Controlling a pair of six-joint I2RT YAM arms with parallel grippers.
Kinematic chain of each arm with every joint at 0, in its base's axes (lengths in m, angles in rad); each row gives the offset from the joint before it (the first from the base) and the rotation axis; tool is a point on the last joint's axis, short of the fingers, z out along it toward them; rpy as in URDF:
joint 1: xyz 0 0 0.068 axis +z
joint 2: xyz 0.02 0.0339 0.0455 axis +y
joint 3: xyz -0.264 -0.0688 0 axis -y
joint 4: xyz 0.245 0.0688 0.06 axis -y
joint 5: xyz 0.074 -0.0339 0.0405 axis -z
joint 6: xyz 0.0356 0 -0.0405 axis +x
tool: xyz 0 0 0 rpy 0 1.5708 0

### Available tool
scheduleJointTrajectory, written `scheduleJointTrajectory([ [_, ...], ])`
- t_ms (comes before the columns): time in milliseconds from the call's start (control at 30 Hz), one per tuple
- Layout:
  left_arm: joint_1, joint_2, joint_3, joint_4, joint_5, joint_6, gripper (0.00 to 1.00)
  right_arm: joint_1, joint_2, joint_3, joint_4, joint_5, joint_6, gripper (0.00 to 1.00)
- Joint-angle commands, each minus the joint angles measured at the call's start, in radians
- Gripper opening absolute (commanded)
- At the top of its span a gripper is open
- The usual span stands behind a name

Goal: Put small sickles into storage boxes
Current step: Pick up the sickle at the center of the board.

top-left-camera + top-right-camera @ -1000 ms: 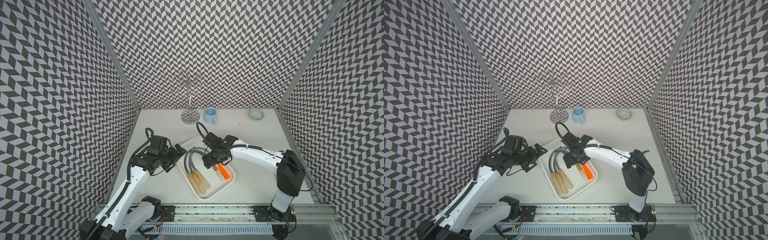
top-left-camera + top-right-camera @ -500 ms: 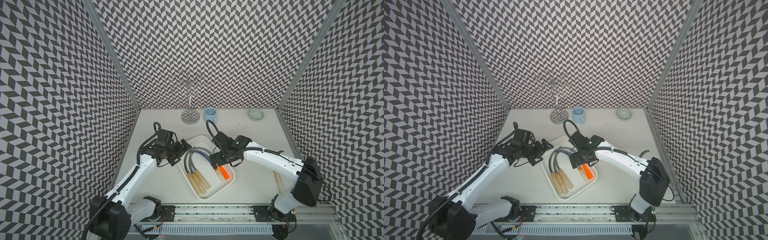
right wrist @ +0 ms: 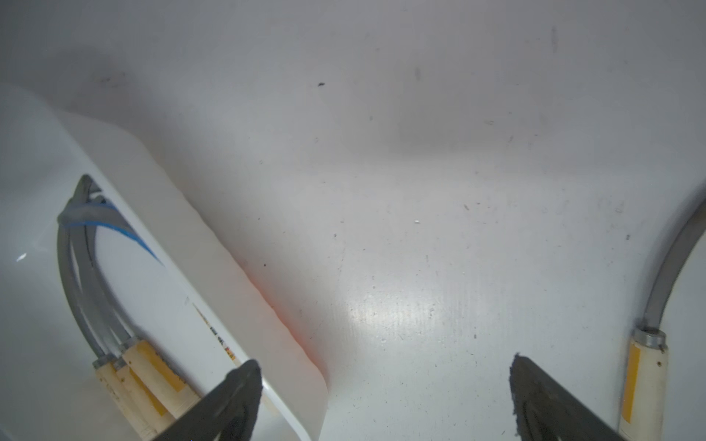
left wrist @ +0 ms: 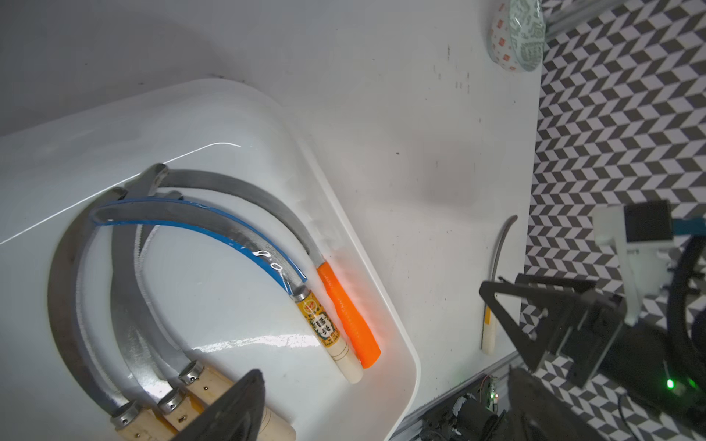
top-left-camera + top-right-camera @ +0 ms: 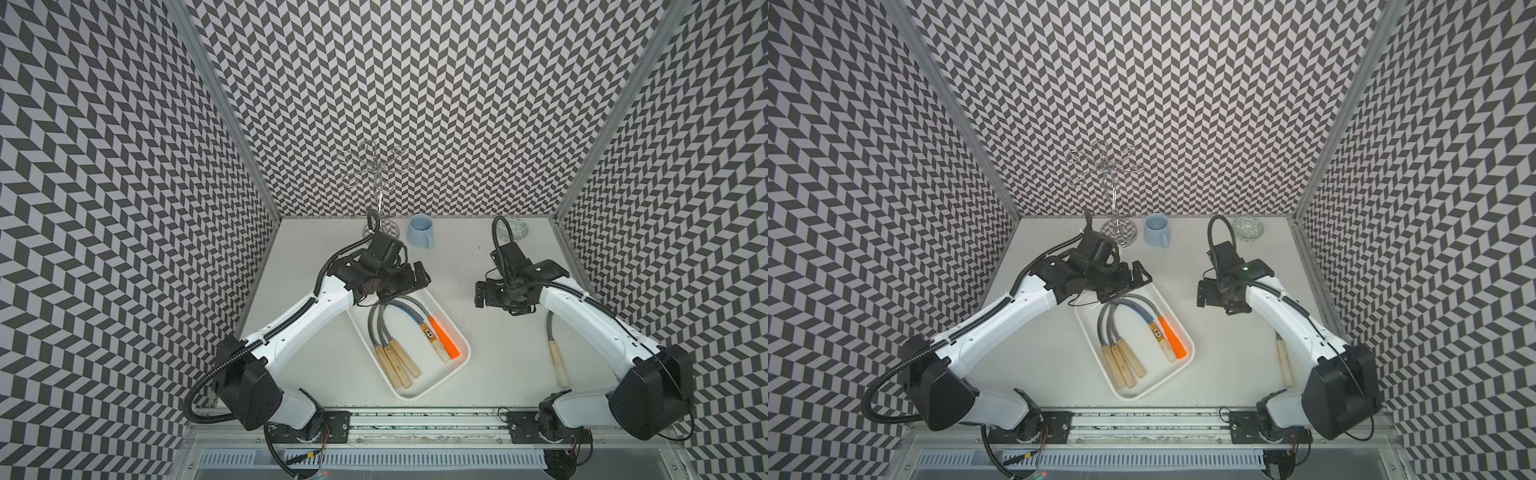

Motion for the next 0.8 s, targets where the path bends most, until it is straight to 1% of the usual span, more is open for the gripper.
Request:
scheduleJointTrajectory([
  [0,-0.048,0.007,0.052,-0.067,-0.084,0.091,1.0,-0.119,-0.03,-0.035,-0.017,0.024,0.032,1.0],
  [167,-0.115,-0.015,0.052,-0.063,-0.104,0.158,1.0,-0.291,-0.055,-0.098,-0.011,-0.019,0.06,1.0],
  [333,-0.19,-0.038,0.07,-0.127,-0.179,0.251,1.0,-0.403,-0.13,-0.164,-0.004,0.036,0.135,1.0],
  [400,-0.195,-0.063,0.037,-0.129,-0.184,0.271,1.0,-0.437,-0.174,-0.179,-0.008,0.076,0.185,1.0],
  [467,-0.195,-0.095,-0.011,-0.106,-0.163,0.288,1.0,-0.463,-0.206,-0.195,0.008,0.098,0.2,1.0],
  [567,-0.195,-0.133,-0.069,-0.087,-0.128,0.311,1.0,-0.493,-0.215,-0.202,0.01,0.129,0.18,1.0],
  [767,-0.194,-0.163,-0.113,-0.086,-0.12,0.367,0.99,-0.557,-0.143,-0.228,0.023,0.105,0.062,1.0],
])
